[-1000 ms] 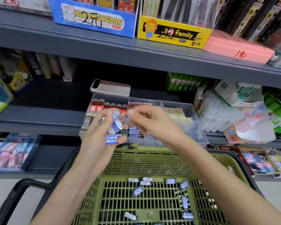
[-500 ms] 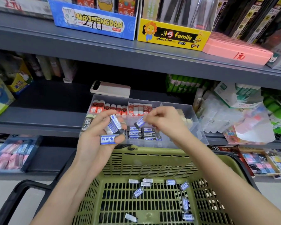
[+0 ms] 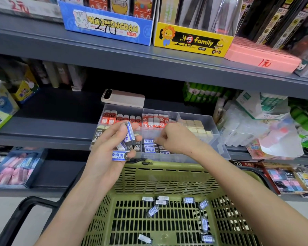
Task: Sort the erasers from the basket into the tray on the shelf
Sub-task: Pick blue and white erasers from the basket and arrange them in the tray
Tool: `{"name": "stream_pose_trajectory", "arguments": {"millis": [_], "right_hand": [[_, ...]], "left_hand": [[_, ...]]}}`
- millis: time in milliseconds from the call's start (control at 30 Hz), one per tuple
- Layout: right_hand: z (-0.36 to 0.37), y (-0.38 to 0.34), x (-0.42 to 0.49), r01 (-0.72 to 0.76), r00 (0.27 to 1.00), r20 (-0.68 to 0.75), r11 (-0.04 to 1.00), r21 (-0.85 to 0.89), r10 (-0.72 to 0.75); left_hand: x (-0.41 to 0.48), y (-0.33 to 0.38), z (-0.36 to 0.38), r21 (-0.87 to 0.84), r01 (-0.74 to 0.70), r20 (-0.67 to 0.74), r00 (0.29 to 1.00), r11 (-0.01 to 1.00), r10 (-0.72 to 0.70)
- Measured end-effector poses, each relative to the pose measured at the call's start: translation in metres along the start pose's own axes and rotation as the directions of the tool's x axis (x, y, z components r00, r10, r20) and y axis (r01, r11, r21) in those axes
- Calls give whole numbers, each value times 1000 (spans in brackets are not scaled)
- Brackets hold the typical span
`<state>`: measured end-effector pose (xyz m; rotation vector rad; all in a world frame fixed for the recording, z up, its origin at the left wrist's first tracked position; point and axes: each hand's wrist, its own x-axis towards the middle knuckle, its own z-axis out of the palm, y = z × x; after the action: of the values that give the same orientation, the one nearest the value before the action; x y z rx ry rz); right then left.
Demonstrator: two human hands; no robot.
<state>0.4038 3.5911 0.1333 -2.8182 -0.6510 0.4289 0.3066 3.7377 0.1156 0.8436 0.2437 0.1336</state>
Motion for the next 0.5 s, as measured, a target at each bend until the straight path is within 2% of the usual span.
{"name": "stream_pose_trajectory", "arguments": {"millis": [67, 133, 200, 267, 300, 333, 367, 433, 500], "right_hand": [[3, 2, 0, 56, 998, -21, 995, 76, -55], [6, 2, -1, 84, 995, 39, 986, 146, -90], [6, 3, -2, 110, 992, 46, 986, 128, -116], [3, 2, -4, 153, 987, -57, 984, 92, -148], [2, 1, -8, 184, 976, -142, 975, 123, -167], [0, -2, -14, 217, 962, -213, 949, 229, -169], [-1, -5, -22, 256, 954, -253, 877, 406, -162], [-1, -15, -39, 322, 946, -258, 631, 706, -194], [4, -23, -50, 346, 938, -277, 553, 757, -207]], "left_hand": [[-1, 1, 0, 18, 0, 11, 1000, 1000, 0], [-1, 1, 0, 22, 5, 28, 1000, 1000, -6], [-2, 0, 1, 5, 13, 46, 999, 1000, -13], [-3, 0, 1, -9, 14, 69, 998, 1000, -13], [-4, 0, 2, -8, 9, 80, 997, 1000, -8], [-4, 0, 3, -3, 1, 88, 996, 1000, -1], [-4, 0, 3, 2, -7, 93, 996, 1000, 7], [-4, -1, 3, 20, -23, 97, 995, 1000, 21], [-4, -2, 2, 52, -36, 104, 994, 998, 30]]}}
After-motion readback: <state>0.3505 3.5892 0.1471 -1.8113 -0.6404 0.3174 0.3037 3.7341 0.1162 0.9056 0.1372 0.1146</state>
